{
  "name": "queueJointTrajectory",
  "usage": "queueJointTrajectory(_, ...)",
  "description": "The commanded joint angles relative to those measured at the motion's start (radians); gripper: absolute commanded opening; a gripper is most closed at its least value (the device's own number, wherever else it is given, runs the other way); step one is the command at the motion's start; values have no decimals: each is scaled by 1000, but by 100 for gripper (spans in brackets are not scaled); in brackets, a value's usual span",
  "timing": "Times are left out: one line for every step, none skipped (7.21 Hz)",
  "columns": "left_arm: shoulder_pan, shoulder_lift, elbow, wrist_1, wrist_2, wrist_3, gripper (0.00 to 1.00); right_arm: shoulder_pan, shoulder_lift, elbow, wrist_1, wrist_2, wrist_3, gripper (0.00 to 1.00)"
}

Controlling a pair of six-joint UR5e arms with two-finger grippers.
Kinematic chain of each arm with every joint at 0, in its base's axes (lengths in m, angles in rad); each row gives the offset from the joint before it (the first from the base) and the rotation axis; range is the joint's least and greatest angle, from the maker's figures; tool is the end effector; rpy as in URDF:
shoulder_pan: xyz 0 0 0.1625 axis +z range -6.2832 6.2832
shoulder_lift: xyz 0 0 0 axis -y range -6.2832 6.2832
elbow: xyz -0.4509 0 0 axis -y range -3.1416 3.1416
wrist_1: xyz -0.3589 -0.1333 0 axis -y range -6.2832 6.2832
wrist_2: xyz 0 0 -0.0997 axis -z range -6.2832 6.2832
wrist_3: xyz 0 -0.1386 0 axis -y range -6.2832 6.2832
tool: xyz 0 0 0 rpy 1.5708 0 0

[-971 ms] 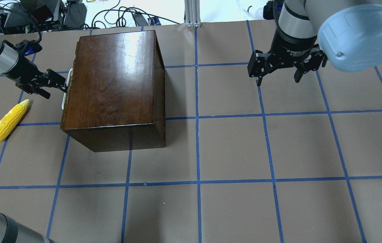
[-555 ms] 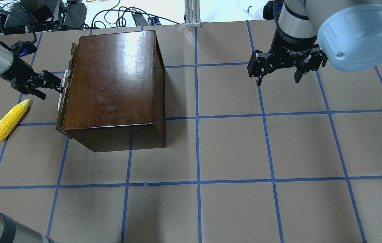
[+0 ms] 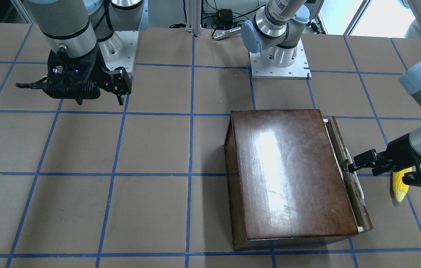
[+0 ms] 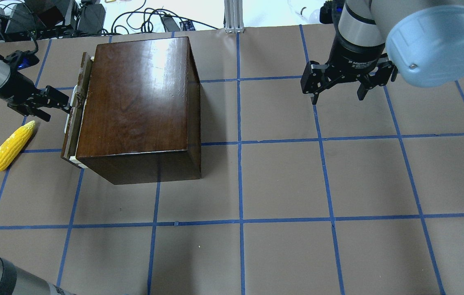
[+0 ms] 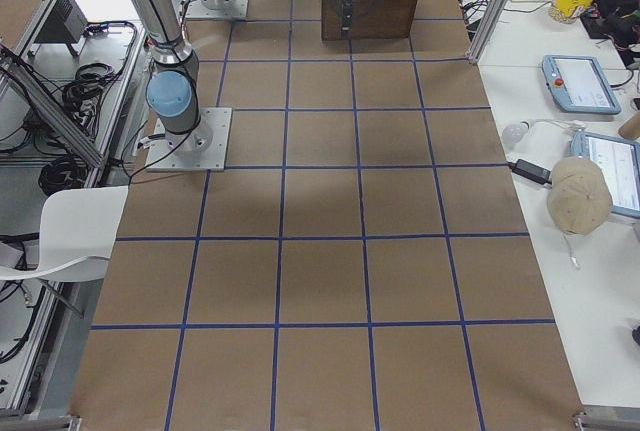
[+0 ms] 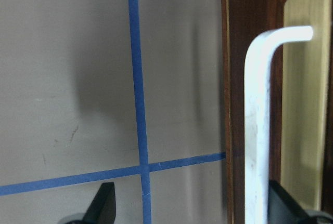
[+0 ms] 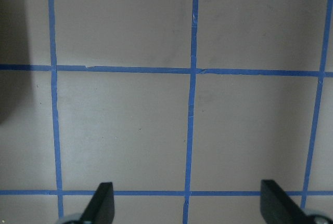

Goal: Open drawer and put corn inside
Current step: 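Pull the drawer handle outward with the left gripper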

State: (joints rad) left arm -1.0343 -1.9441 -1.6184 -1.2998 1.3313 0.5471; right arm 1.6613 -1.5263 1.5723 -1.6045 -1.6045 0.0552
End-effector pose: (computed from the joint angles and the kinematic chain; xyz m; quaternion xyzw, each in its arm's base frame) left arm 0.1488 -0.5753 0.2877 0.0037 -0.9901 -0.0023 0.1404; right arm 0.1712 -0.4630 0.4567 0.0178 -0.9997 -0.0049 0.0173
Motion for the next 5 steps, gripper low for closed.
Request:
queueJointTrajectory(36,1,0,1,-1,1,100,0,0,0,0,0,0,100)
queueJointTrajectory(37,1,0,1,2,1,100,0,0,0,0,0,0,100)
queueJointTrajectory(39,4,-1,1,3,1,100,0,0,0,0,0,0,100)
queueJointTrajectory(55,5,0,1,5,1,100,0,0,0,0,0,0,100)
queueJointTrajectory(77,-1,0,1,2,2,100,0,0,0,0,0,0,100)
